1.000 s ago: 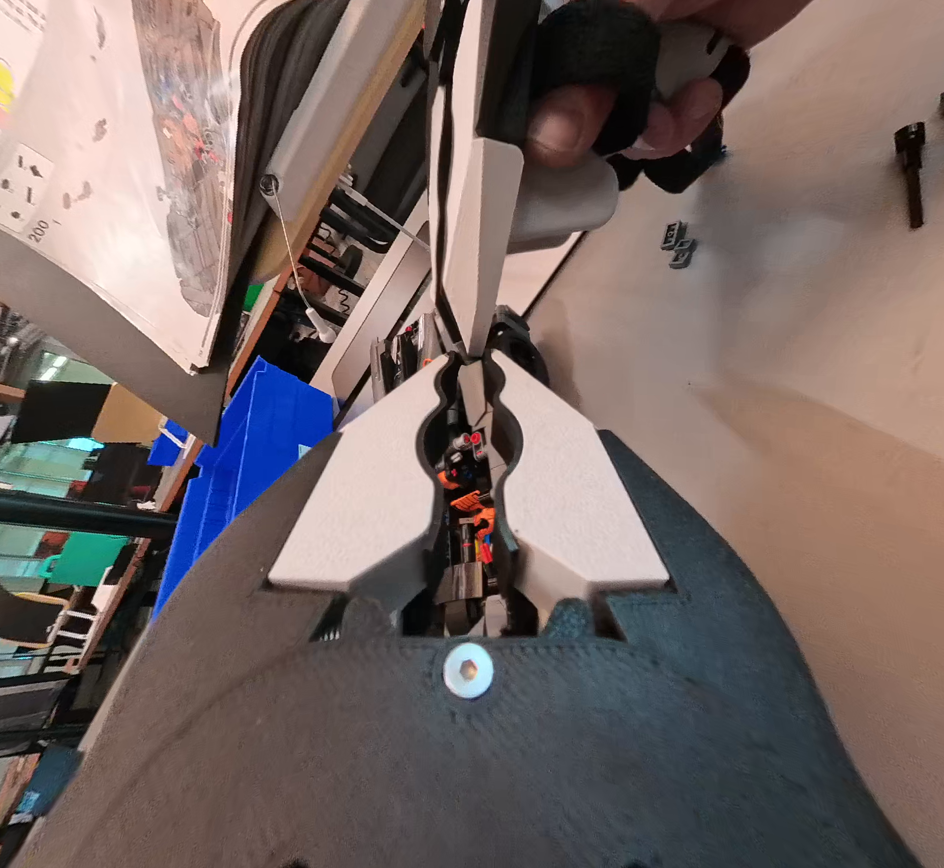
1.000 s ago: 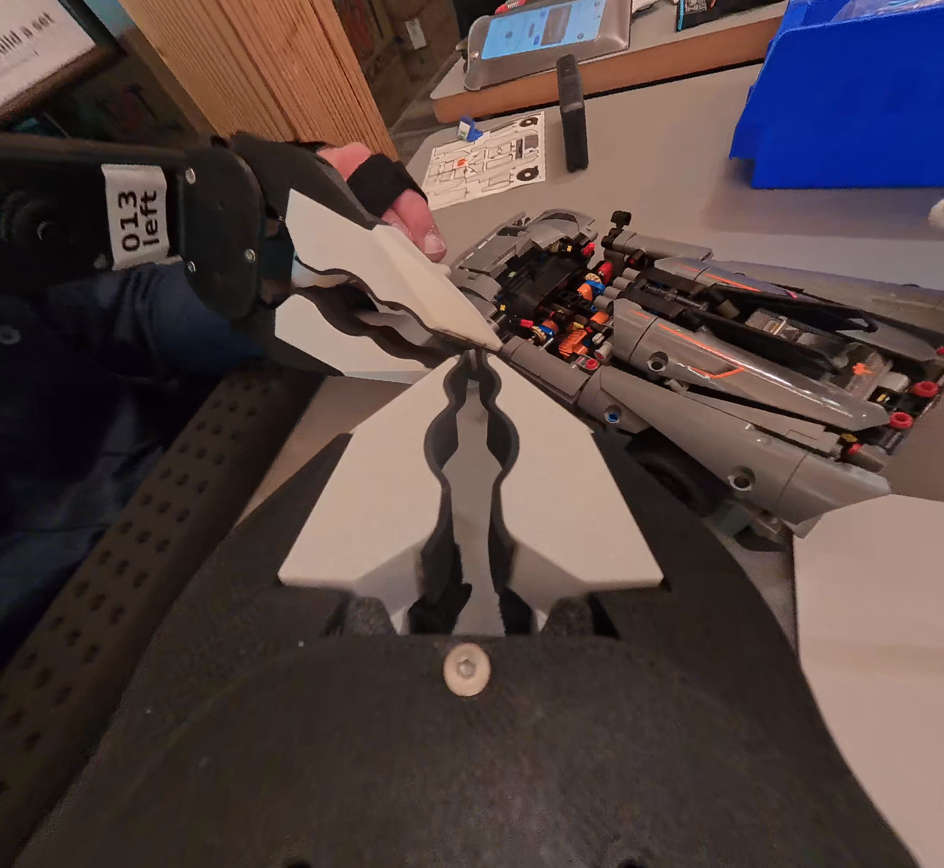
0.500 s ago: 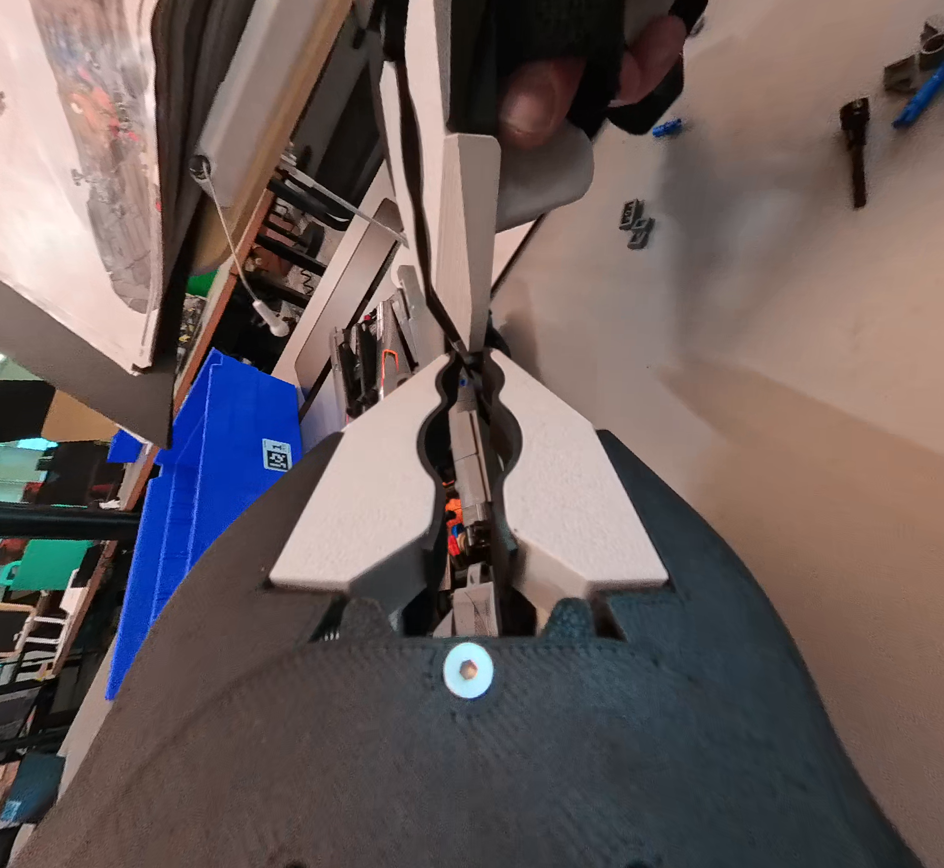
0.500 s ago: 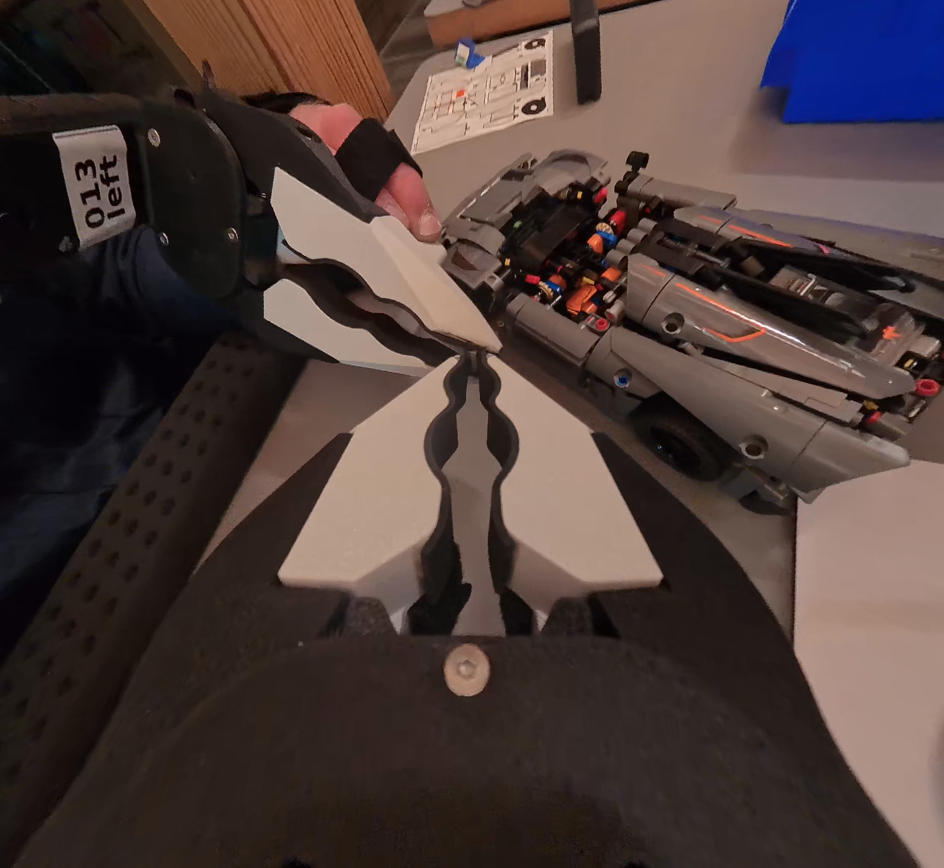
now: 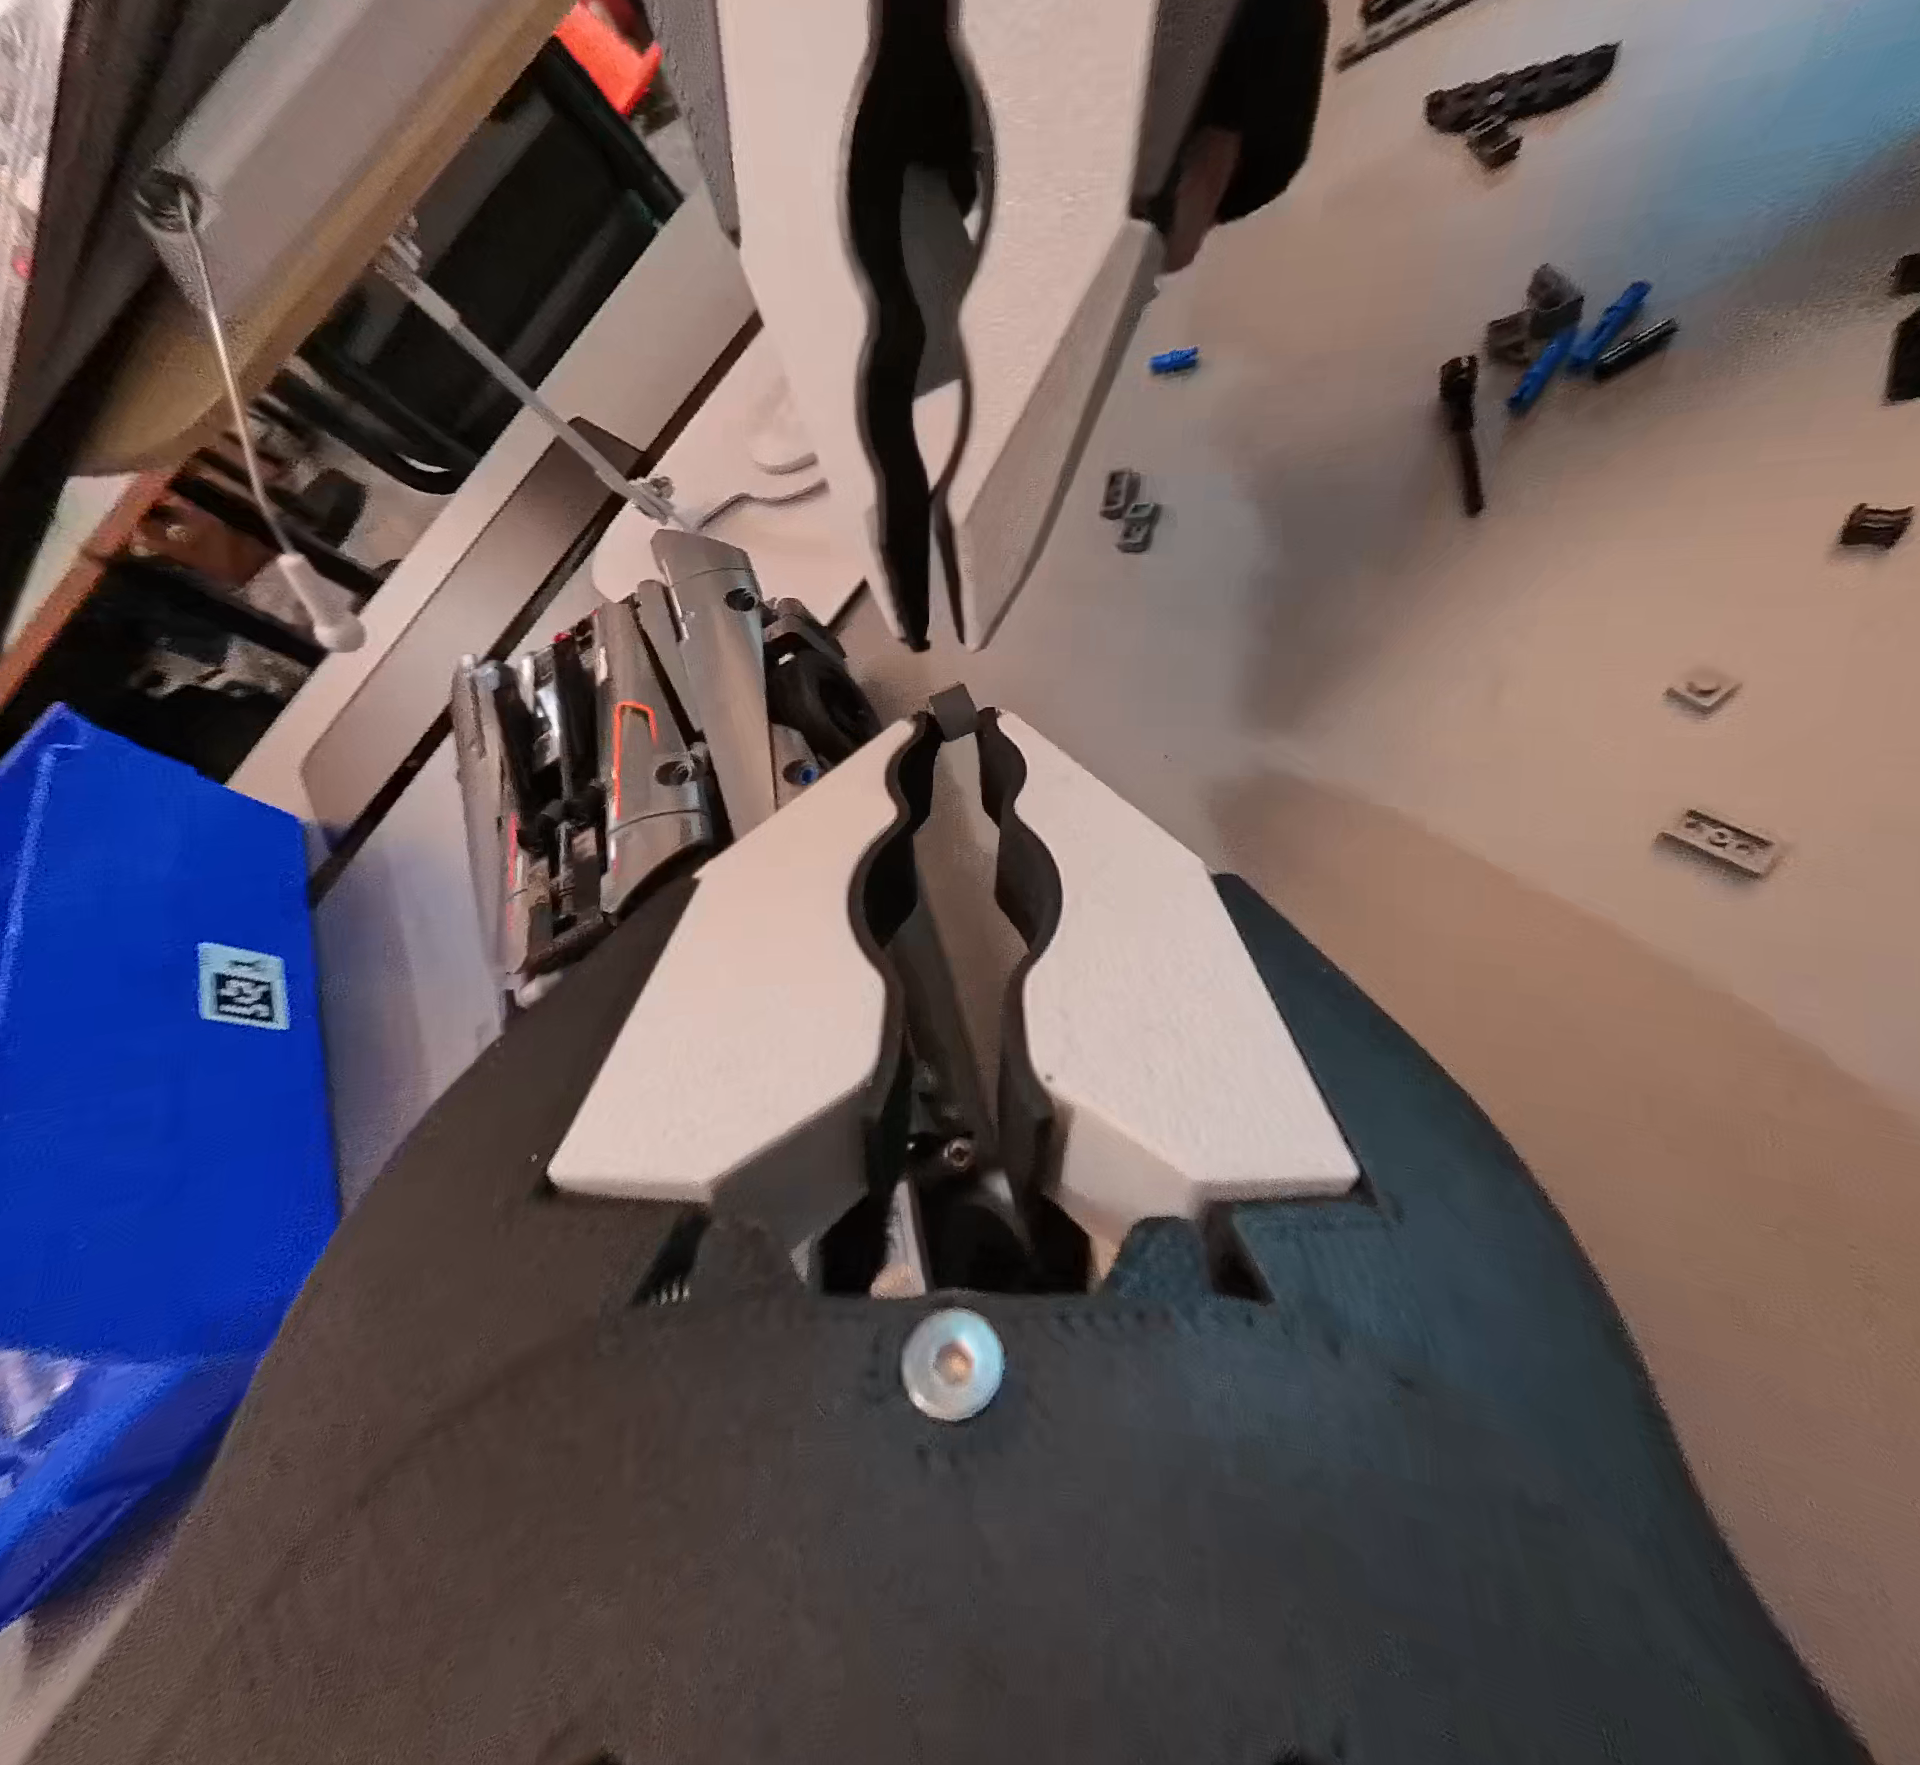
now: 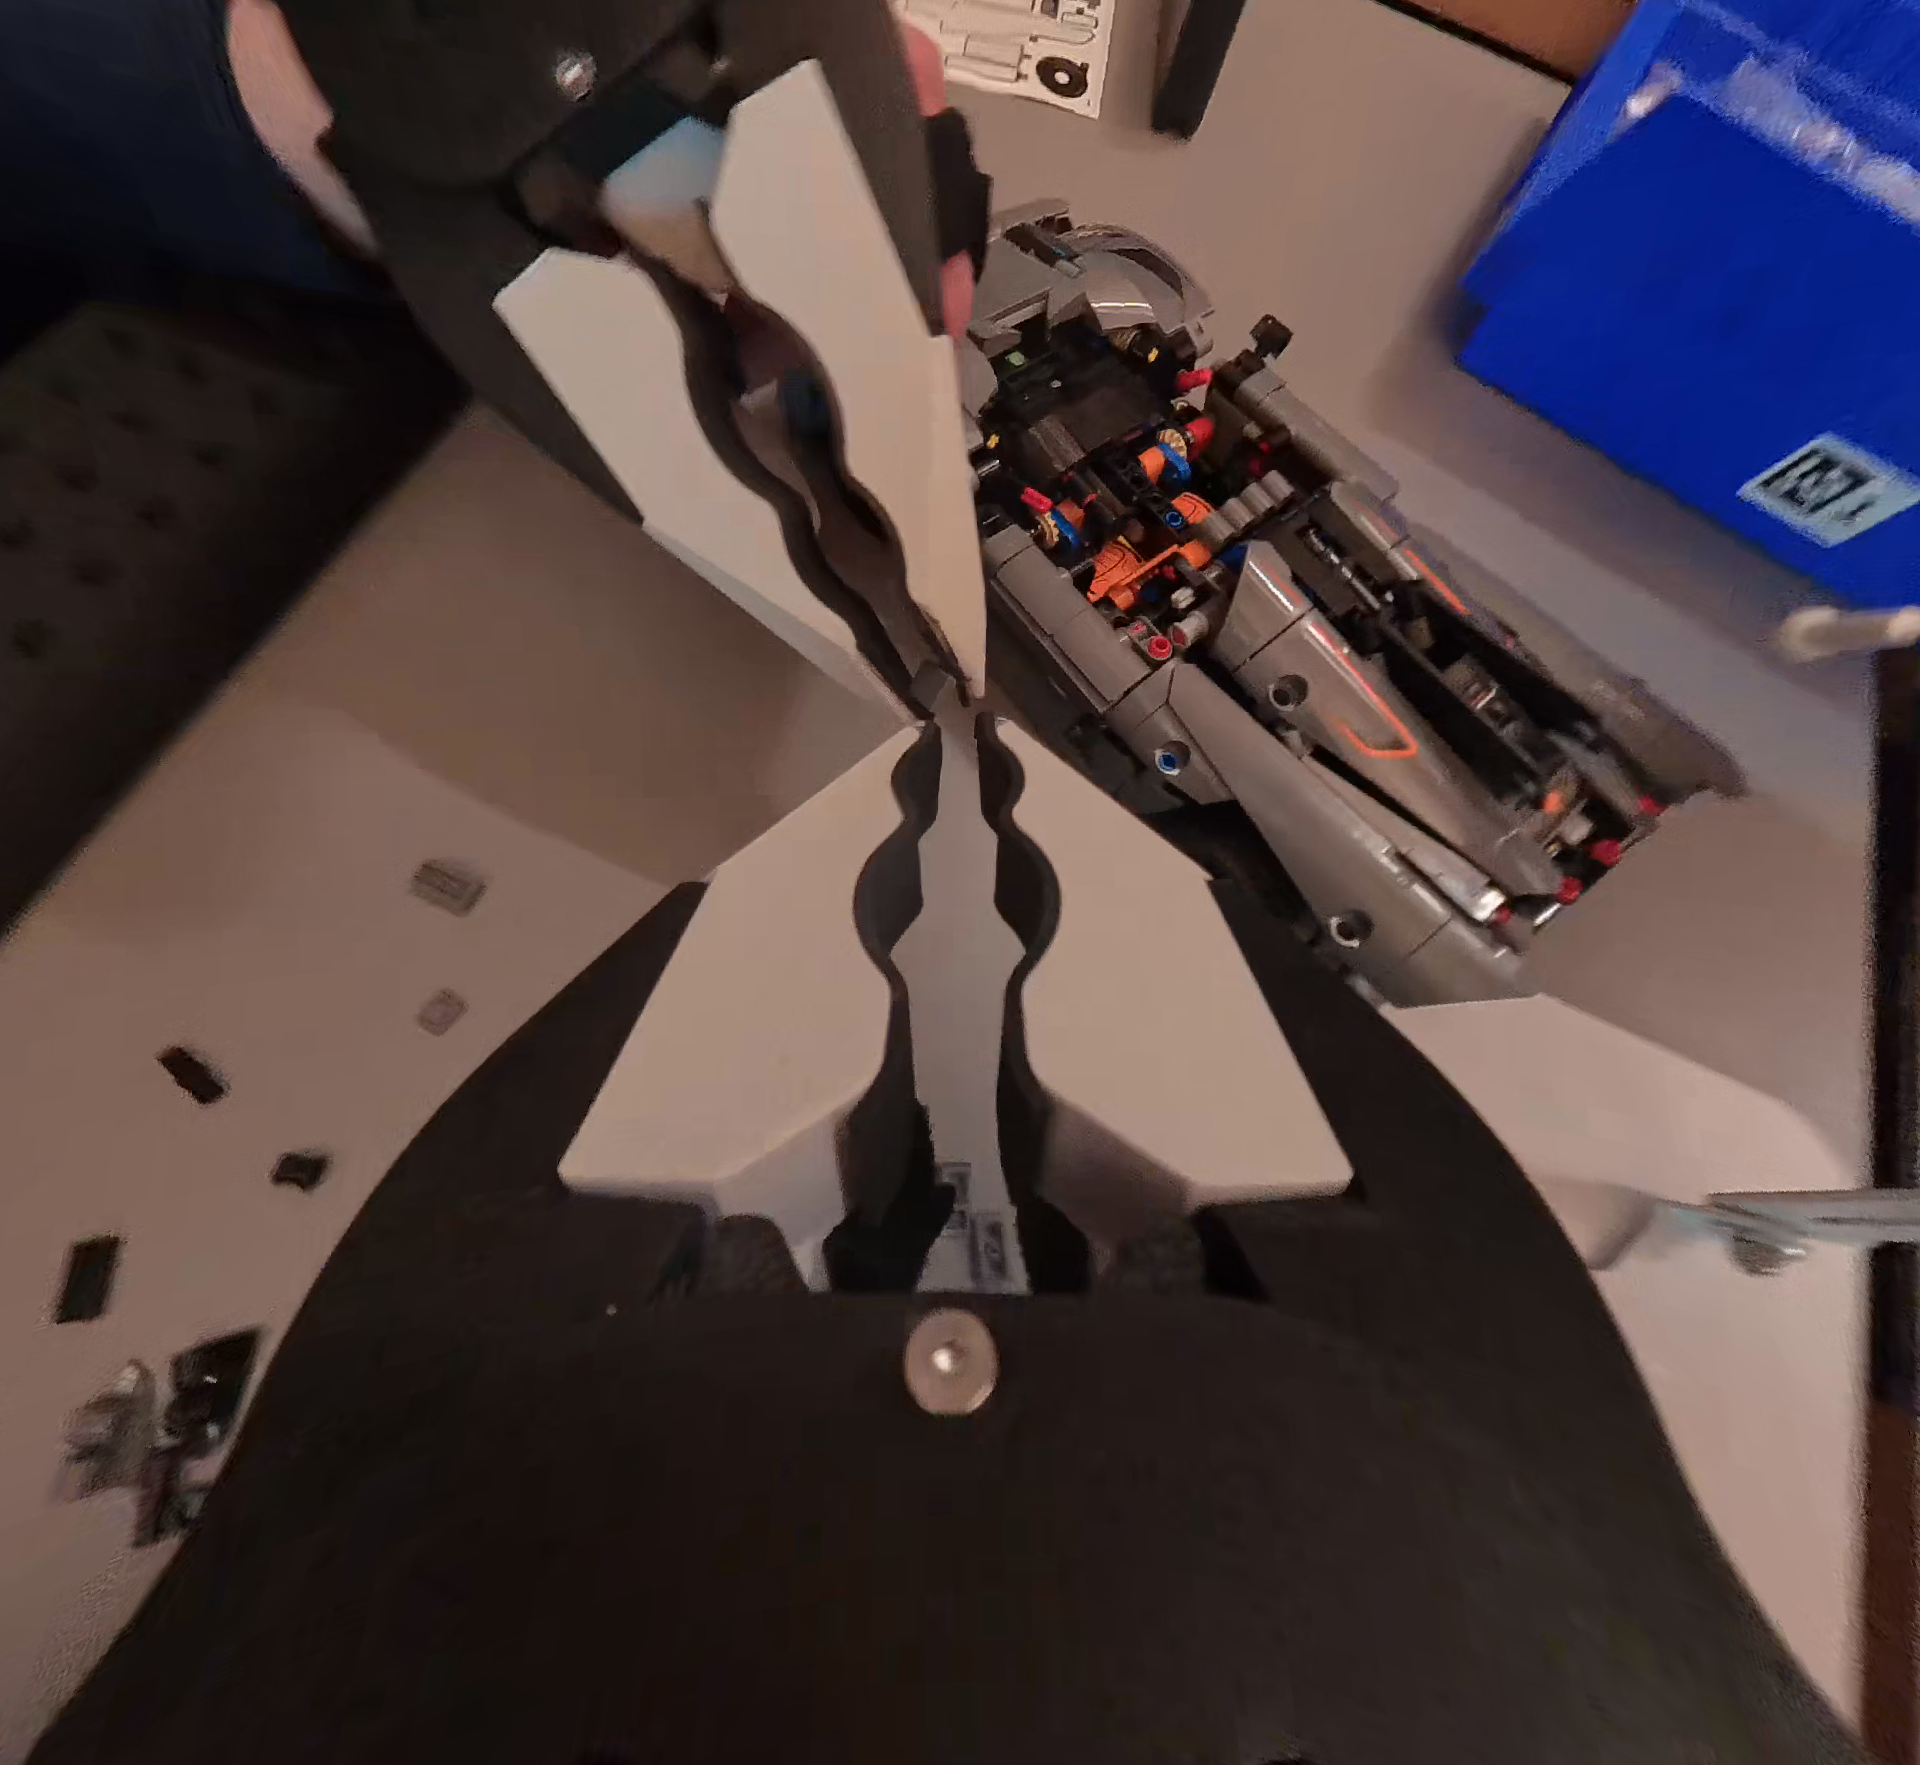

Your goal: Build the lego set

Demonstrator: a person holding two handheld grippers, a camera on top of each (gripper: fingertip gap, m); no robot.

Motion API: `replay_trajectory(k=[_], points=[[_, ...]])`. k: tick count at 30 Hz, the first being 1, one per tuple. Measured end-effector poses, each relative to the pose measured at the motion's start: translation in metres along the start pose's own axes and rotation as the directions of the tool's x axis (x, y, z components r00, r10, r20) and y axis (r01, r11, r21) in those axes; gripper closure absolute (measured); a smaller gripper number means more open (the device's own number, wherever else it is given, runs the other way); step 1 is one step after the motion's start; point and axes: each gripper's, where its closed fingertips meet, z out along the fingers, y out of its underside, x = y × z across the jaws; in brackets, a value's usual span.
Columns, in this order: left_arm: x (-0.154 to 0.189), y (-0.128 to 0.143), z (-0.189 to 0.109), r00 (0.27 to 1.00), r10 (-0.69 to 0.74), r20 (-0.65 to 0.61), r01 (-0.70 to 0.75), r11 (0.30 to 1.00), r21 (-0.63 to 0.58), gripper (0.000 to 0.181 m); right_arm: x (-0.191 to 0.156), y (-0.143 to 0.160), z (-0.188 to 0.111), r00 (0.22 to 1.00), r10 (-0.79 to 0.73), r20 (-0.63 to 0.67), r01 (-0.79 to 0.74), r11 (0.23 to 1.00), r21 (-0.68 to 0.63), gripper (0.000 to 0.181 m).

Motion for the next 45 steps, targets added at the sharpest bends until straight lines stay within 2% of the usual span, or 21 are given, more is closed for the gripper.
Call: replay_trajectory(k=[5,13,24,28,36,39,45], points=[[0.005,0.003,-0.001,0.997,-0.037,-0.065,0.038,0.999,0.008,0.175,-0.007,0.003,0.003,0.982,-0.181,-0.053,0.175,0.979,-0.100,0.173],[0.023,0.010,0.005,0.988,-0.016,-0.154,0.009,0.999,-0.044,0.175,-0.020,0.016,0.016,0.944,-0.328,-0.027,0.315,0.922,-0.224,0.170],[0.029,0.015,0.006,0.981,-0.019,-0.191,0.005,0.997,-0.071,0.175,-0.024,0.021,0.022,0.905,-0.425,-0.023,0.398,0.863,-0.310,0.175],[0.025,0.013,0.006,0.987,-0.016,-0.162,0.006,0.998,-0.060,0.174,-0.021,0.020,0.021,0.914,-0.404,-0.034,0.375,0.874,-0.309,0.175],[0.013,0.007,0.005,0.997,0.003,-0.078,-0.005,0.999,-0.033,0.174,-0.011,0.008,0.010,0.978,-0.202,-0.047,0.193,0.970,-0.147,0.175],[0.009,0.002,0.003,0.999,0.005,-0.052,-0.005,1.000,-0.006,0.177,-0.011,0.004,0.007,0.982,-0.185,-0.037,0.180,0.978,-0.109,0.175],[0.003,0.000,0.000,1.000,-0.001,-0.023,0.002,1.000,0.010,0.178,-0.008,0.006,0.008,0.989,-0.146,-0.039,0.141,0.984,-0.111,0.175]])
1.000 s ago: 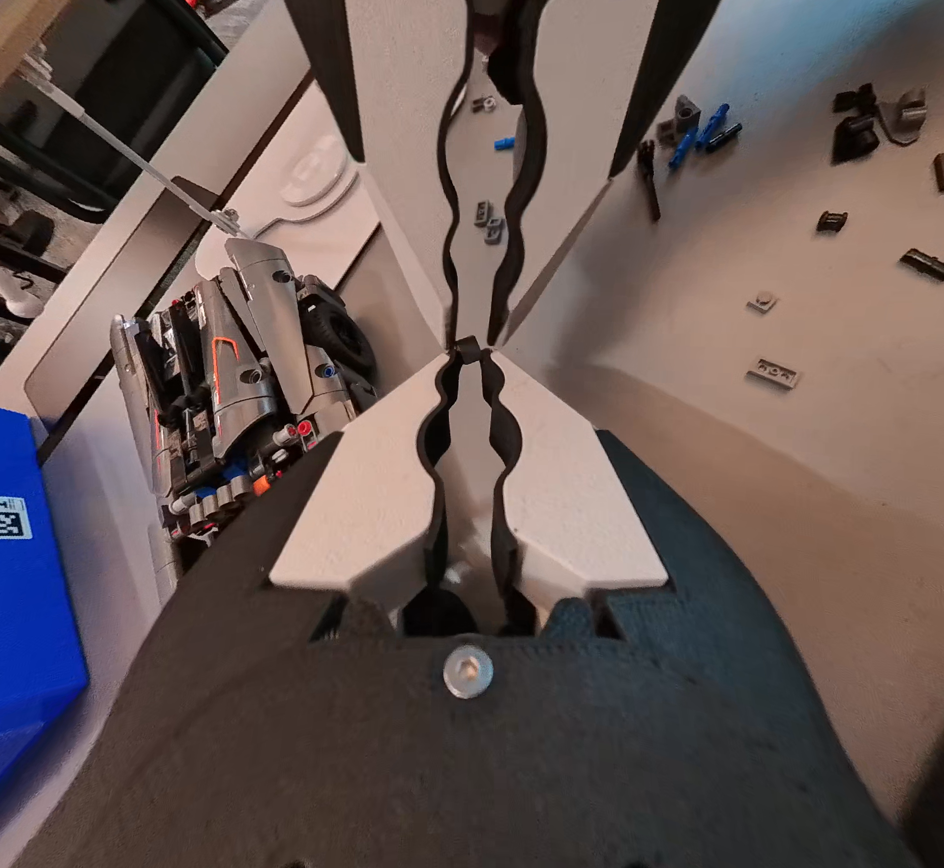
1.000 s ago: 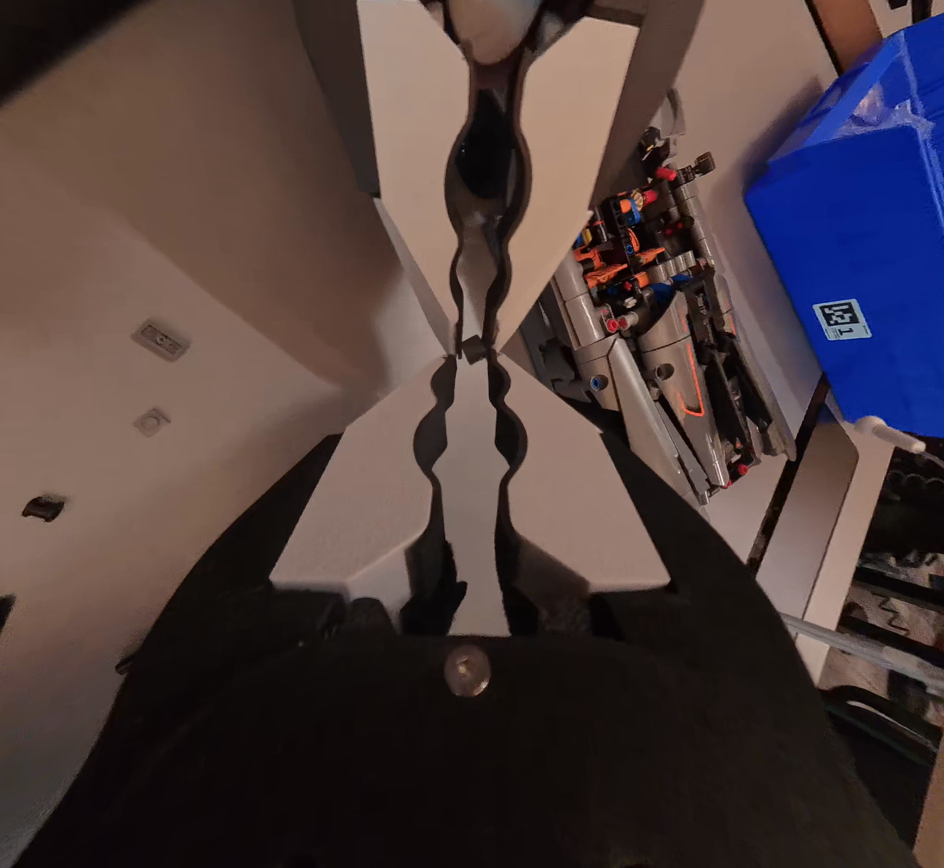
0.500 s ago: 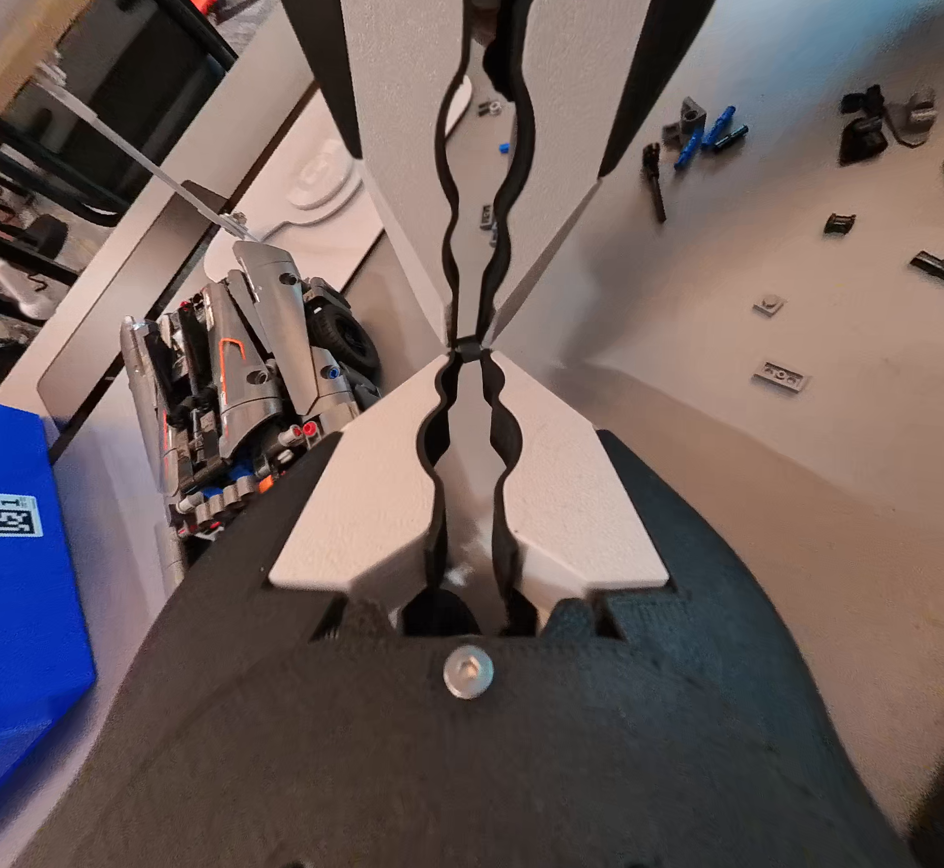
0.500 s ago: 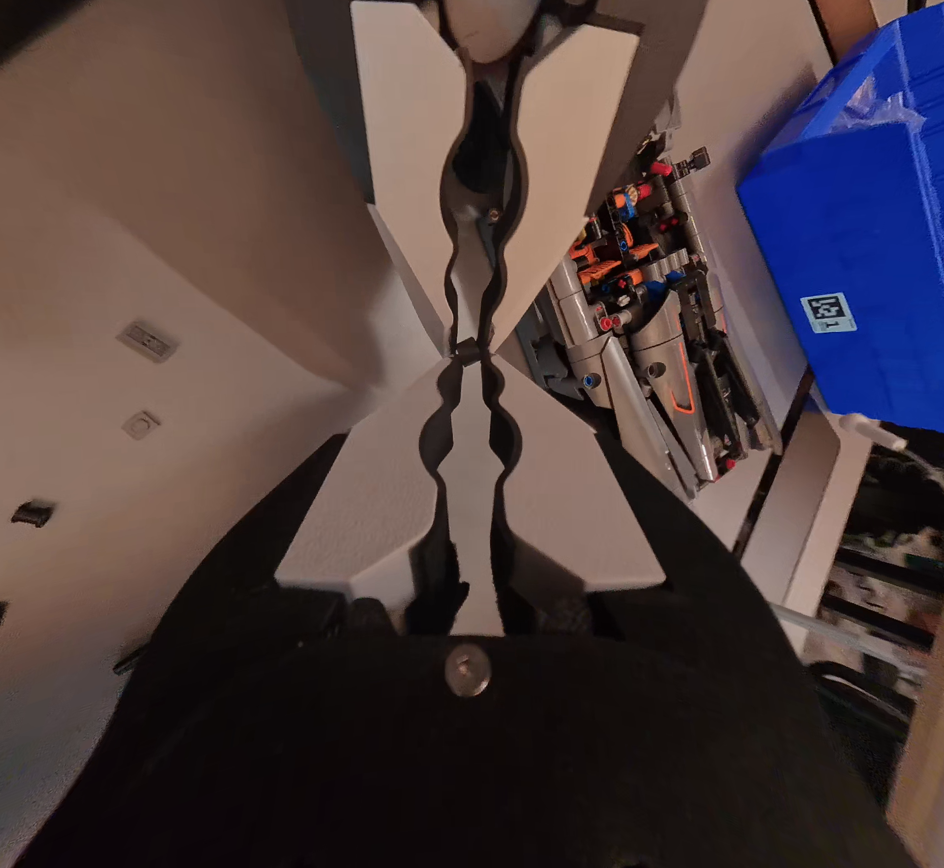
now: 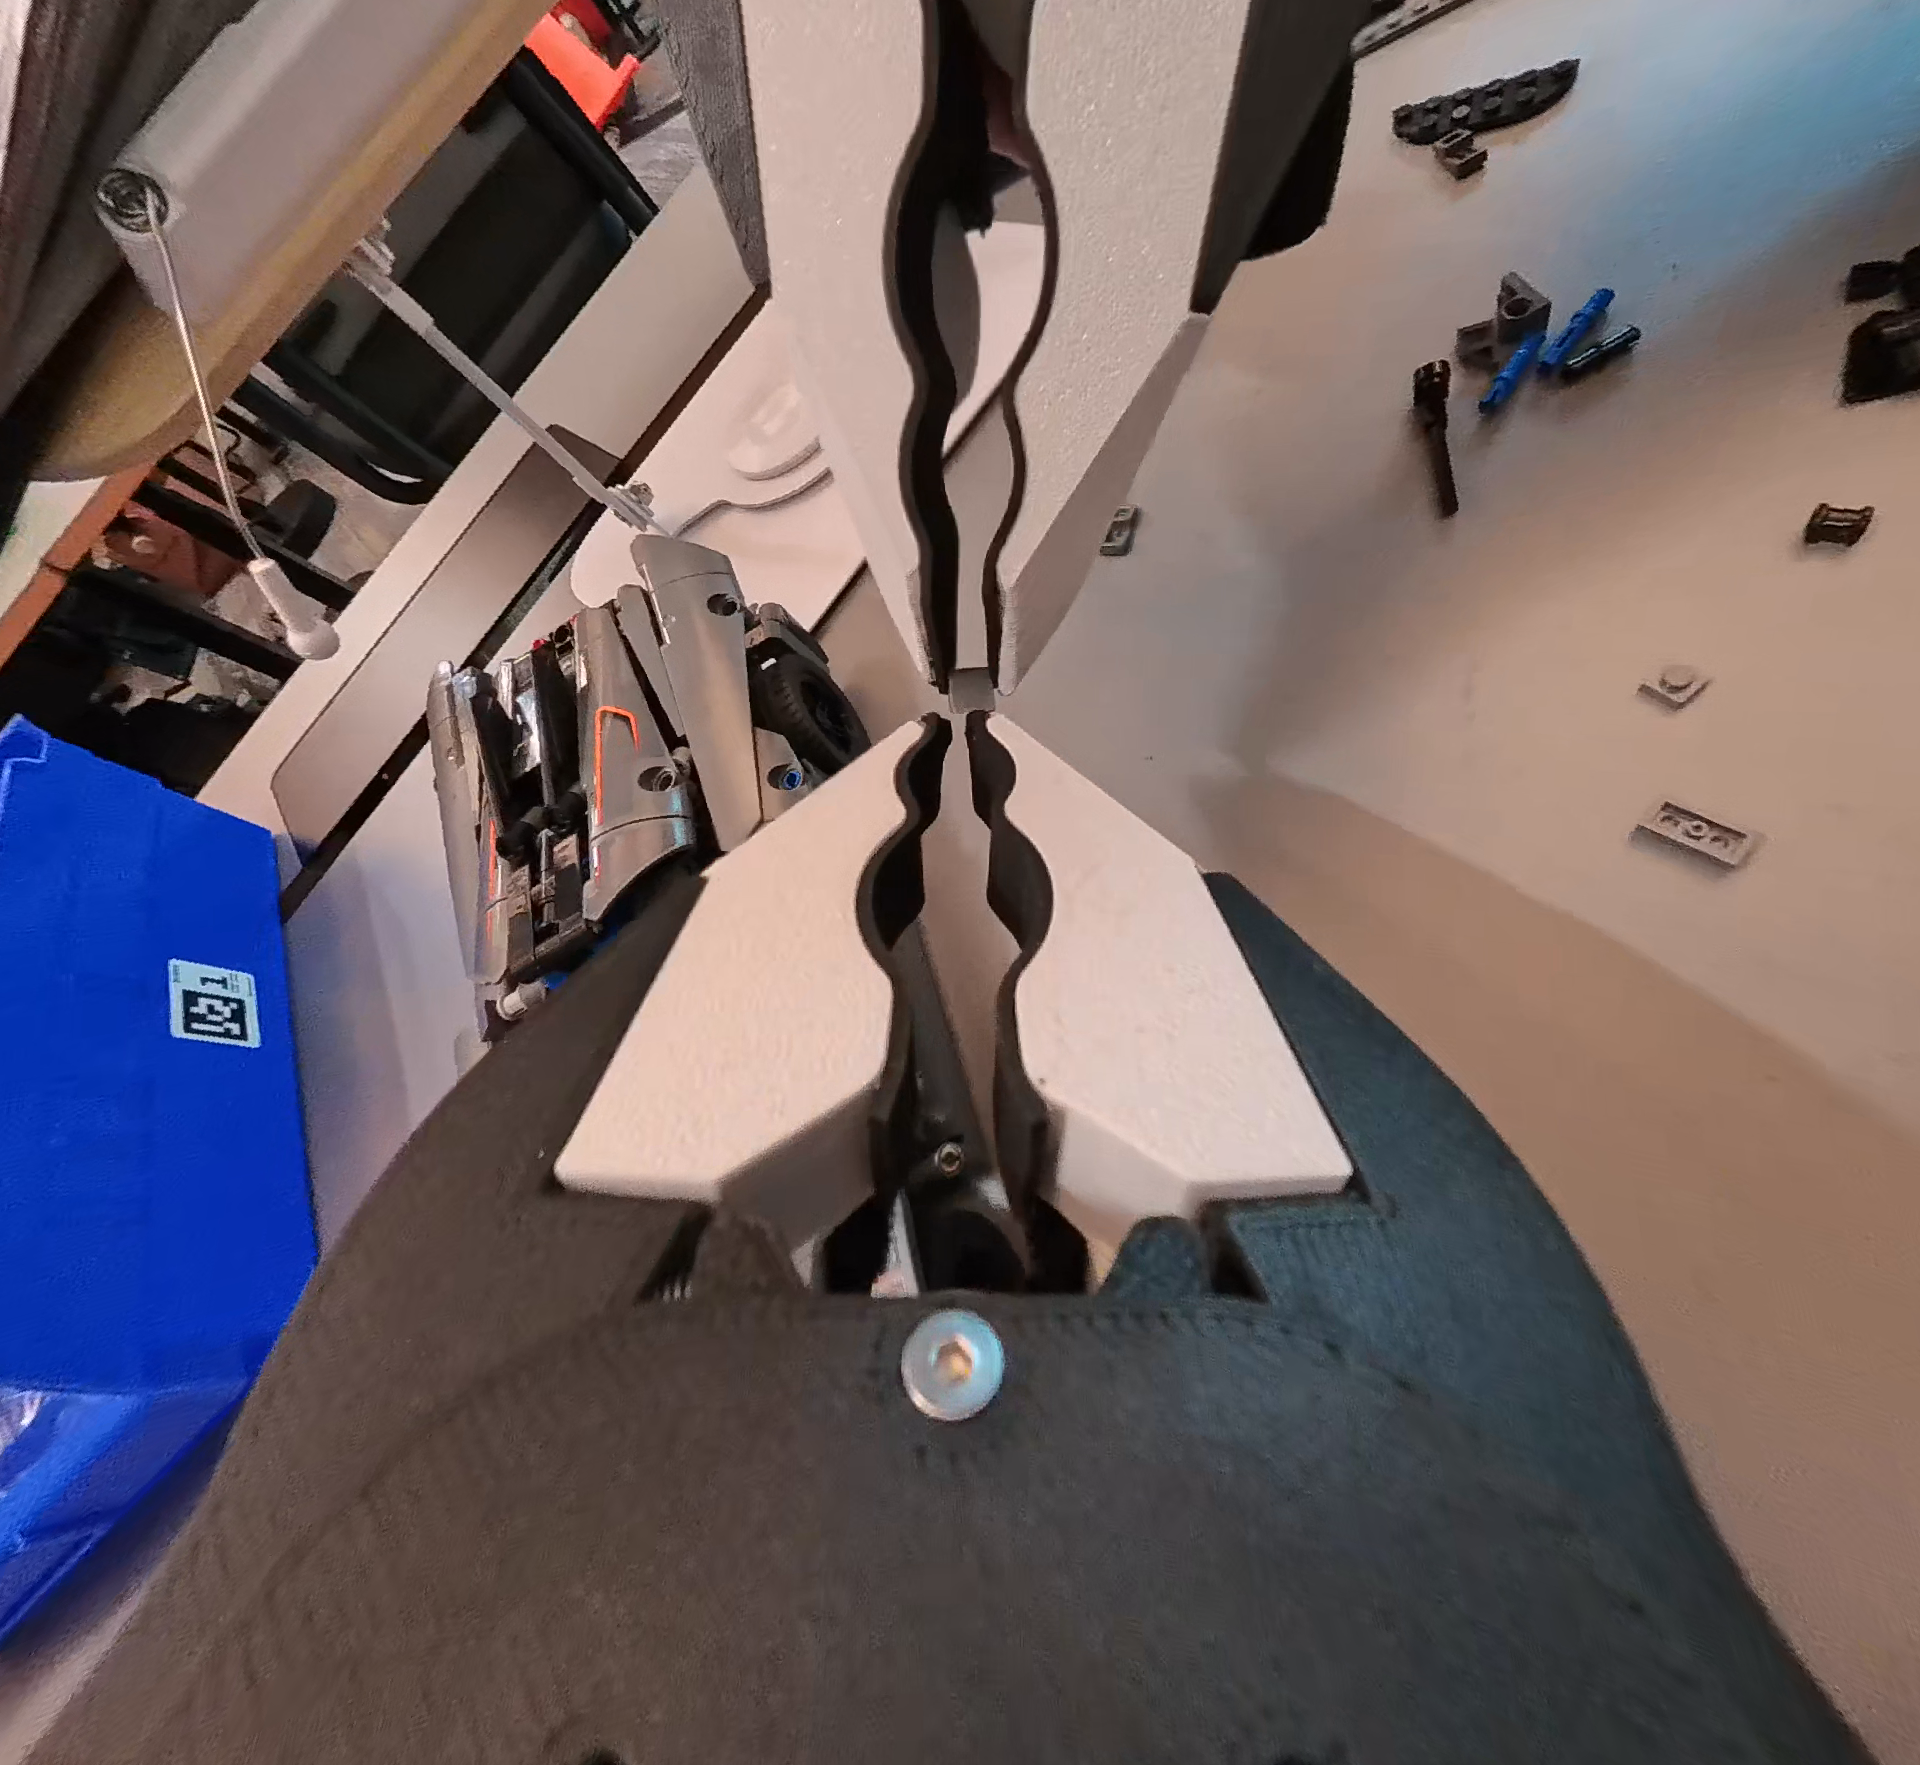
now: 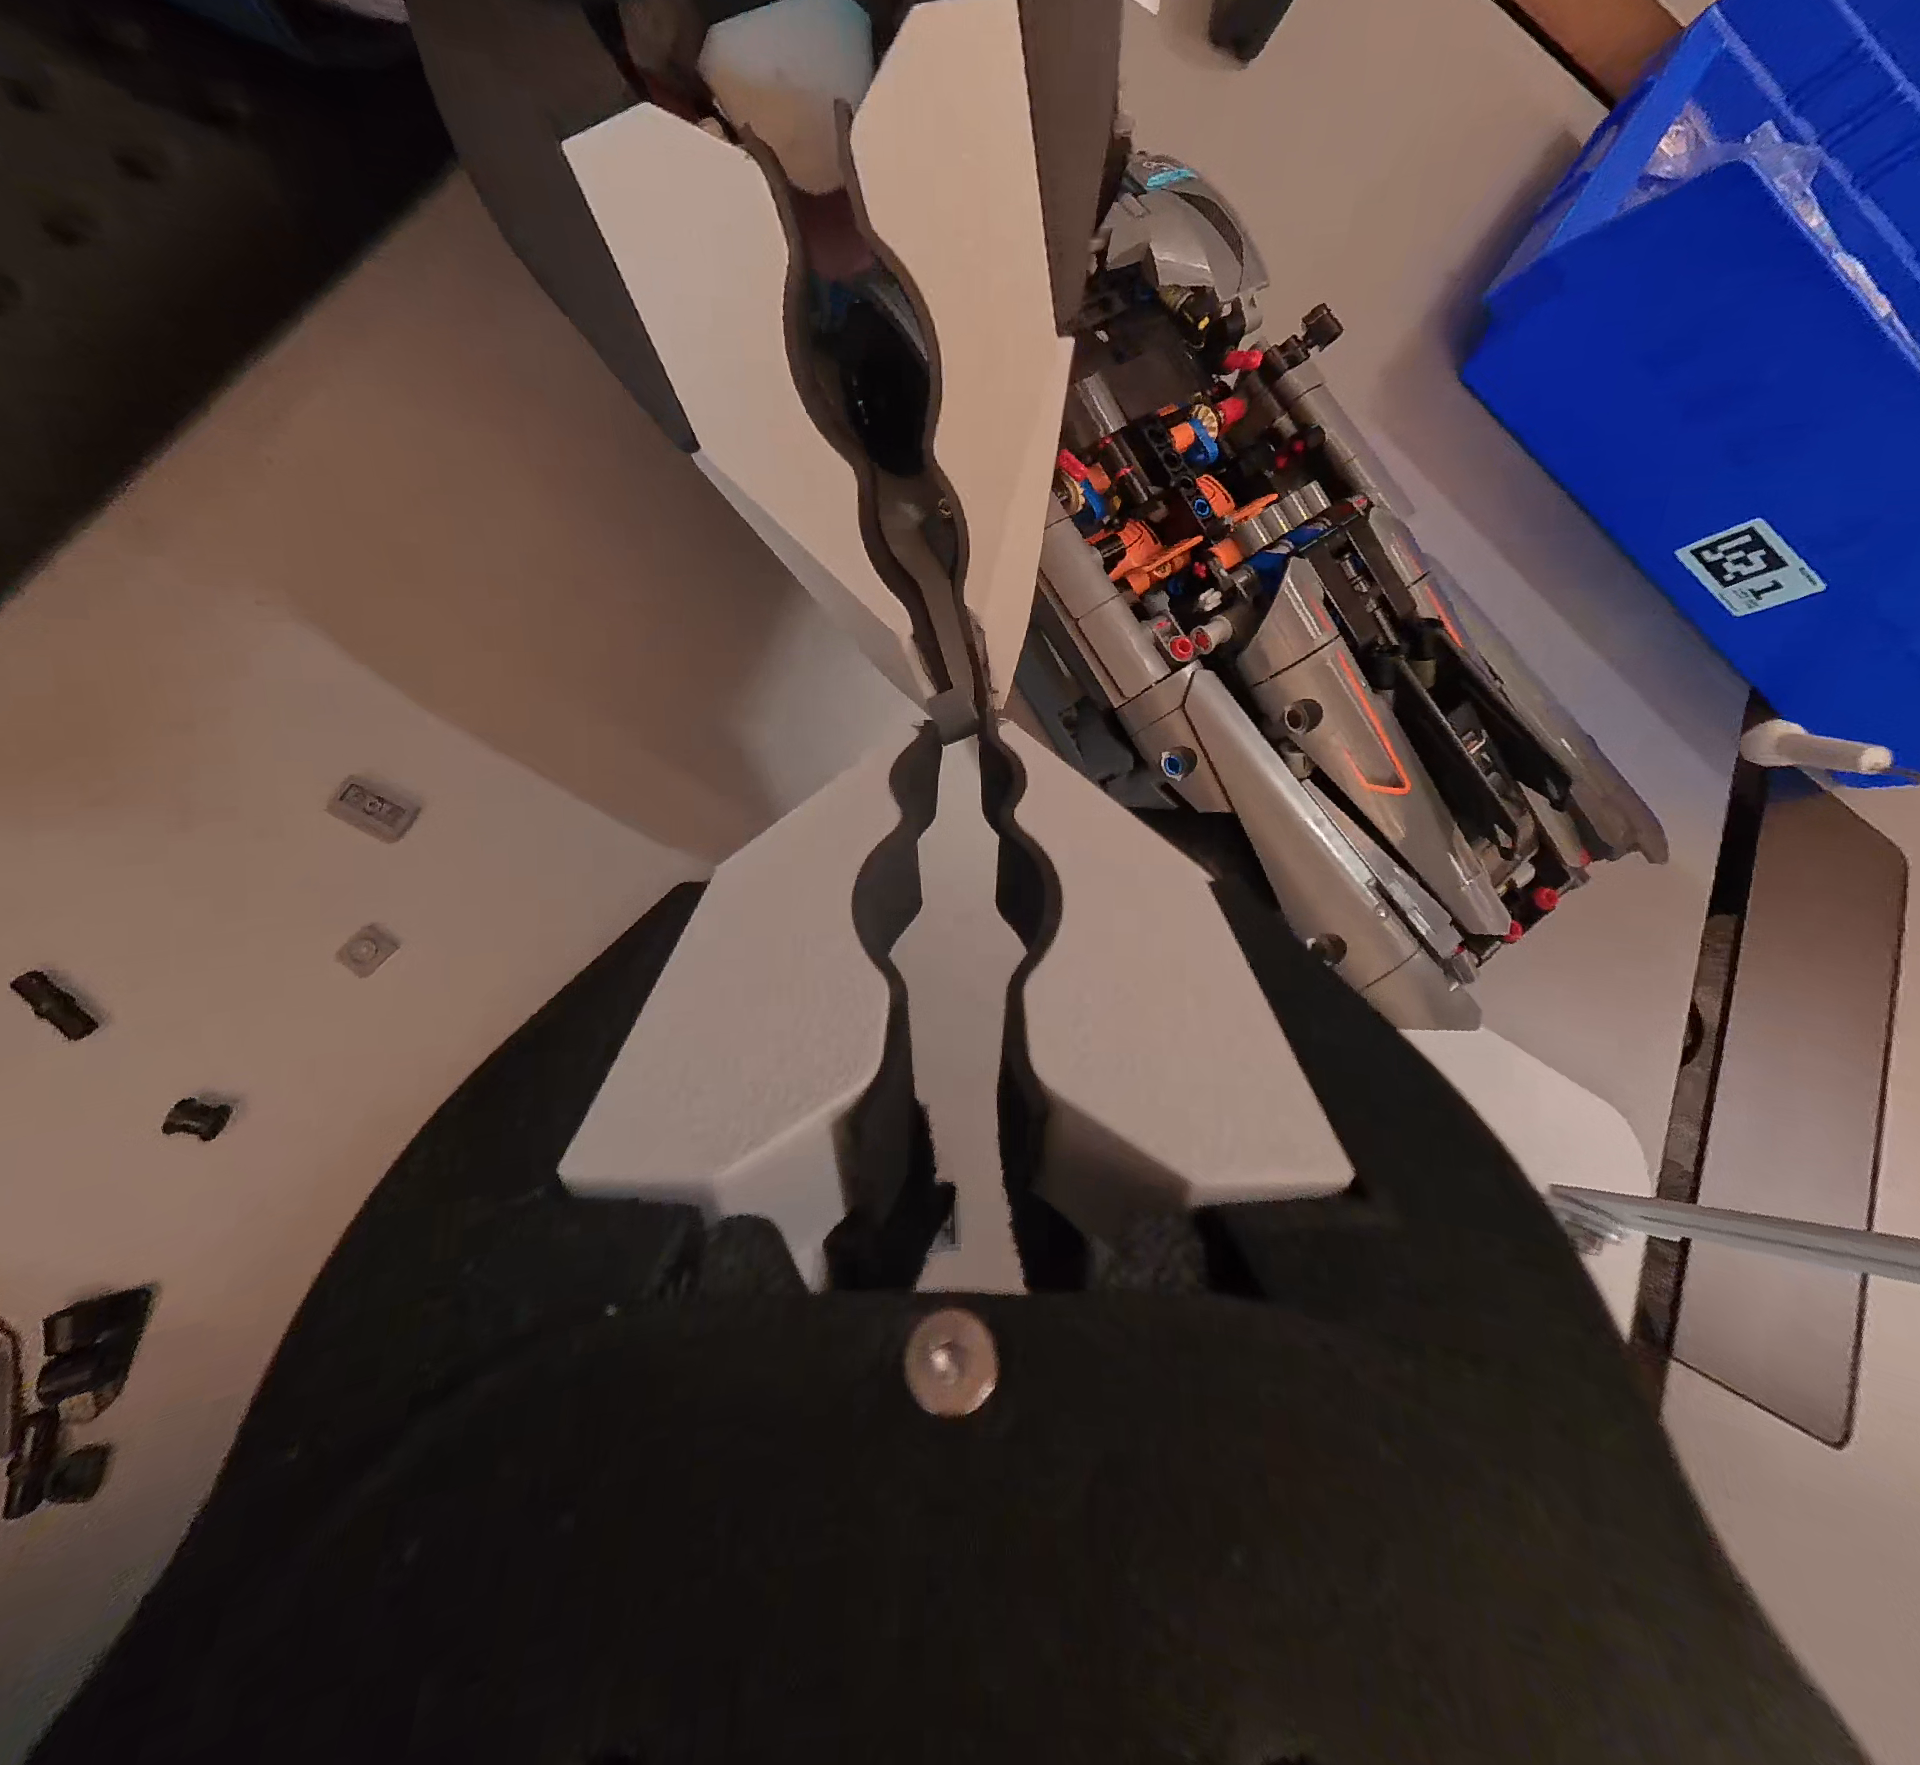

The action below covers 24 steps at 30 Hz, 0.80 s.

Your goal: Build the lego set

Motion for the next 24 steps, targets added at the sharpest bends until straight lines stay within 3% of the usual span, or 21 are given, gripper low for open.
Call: replay_trajectory(k=[15,20,24], points=[[-0.008,0.005,-0.001,0.999,-0.029,0.030,0.029,0.999,-0.022,0.181,0.000,0.002,0.004,1.000,0.015,0.005,-0.015,1.000,-0.018,0.175],[-0.029,0.029,-0.005,0.988,-0.074,0.132,0.092,0.987,-0.131,0.174,0.006,0.002,0.009,0.996,0.084,-0.005,-0.085,0.996,-0.004,0.175],[-0.030,0.043,-0.001,0.986,-0.099,0.133,0.125,0.972,-0.200,0.164,0.013,0.005,0.013,0.986,0.167,-0.011,-0.167,0.986,0.007,0.175]])
